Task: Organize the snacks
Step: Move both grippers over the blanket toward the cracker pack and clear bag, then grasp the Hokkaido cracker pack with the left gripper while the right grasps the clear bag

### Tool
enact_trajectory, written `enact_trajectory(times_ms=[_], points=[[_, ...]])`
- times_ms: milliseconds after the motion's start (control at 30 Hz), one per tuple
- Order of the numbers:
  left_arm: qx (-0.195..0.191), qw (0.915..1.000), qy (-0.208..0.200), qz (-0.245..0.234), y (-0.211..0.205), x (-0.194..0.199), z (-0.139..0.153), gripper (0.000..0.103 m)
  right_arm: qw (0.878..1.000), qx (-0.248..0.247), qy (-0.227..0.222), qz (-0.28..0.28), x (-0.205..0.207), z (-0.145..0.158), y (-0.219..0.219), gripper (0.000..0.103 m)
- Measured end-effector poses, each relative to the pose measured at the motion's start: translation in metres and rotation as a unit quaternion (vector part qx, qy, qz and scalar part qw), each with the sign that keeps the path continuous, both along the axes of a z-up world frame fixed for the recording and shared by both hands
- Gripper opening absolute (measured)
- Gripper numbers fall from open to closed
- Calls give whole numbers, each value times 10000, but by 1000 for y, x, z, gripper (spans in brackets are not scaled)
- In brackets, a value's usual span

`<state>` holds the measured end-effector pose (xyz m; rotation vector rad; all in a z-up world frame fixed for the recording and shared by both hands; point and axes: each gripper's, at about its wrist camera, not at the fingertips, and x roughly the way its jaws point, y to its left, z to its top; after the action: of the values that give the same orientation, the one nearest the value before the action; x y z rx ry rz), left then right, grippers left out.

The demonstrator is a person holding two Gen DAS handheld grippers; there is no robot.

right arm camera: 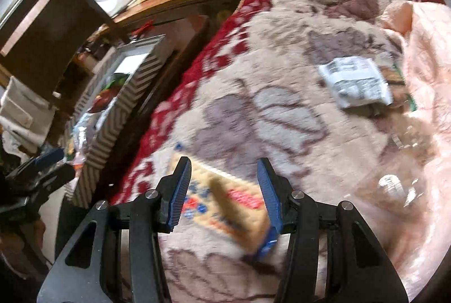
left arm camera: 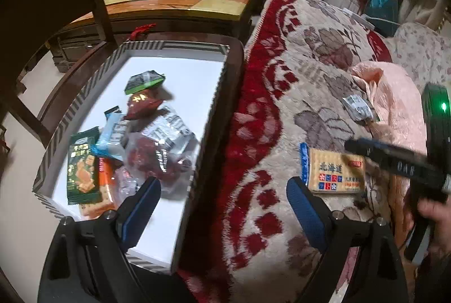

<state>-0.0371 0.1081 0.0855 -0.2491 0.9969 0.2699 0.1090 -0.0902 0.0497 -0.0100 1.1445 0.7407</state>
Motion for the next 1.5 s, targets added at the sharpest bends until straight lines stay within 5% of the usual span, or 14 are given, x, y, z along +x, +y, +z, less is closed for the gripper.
enact_trajectory(times_ms=[200, 667, 900, 1200, 1500], points=[[-24, 9999, 61, -144, -11, 1, -1, 92, 9991, -187, 279, 272, 10, -12, 6, 58], [-355, 9982, 309, -371, -35, 5, -20, 92, 9884, 517, 865, 1135, -112, -18, -8, 58], [-460, 9954, 422, -731, -62, 8, -30, 92, 9984, 418, 366, 64, -85, -1, -65, 58], [-495, 9917, 471, -1093, -93, 22, -34, 92, 9943, -21, -163, -1052, -50, 10, -111, 58], [-436, 9884, 636, -1305, -111, 31, -45, 92, 9841, -209, -40, -1763, -23, -1, -146, 58]])
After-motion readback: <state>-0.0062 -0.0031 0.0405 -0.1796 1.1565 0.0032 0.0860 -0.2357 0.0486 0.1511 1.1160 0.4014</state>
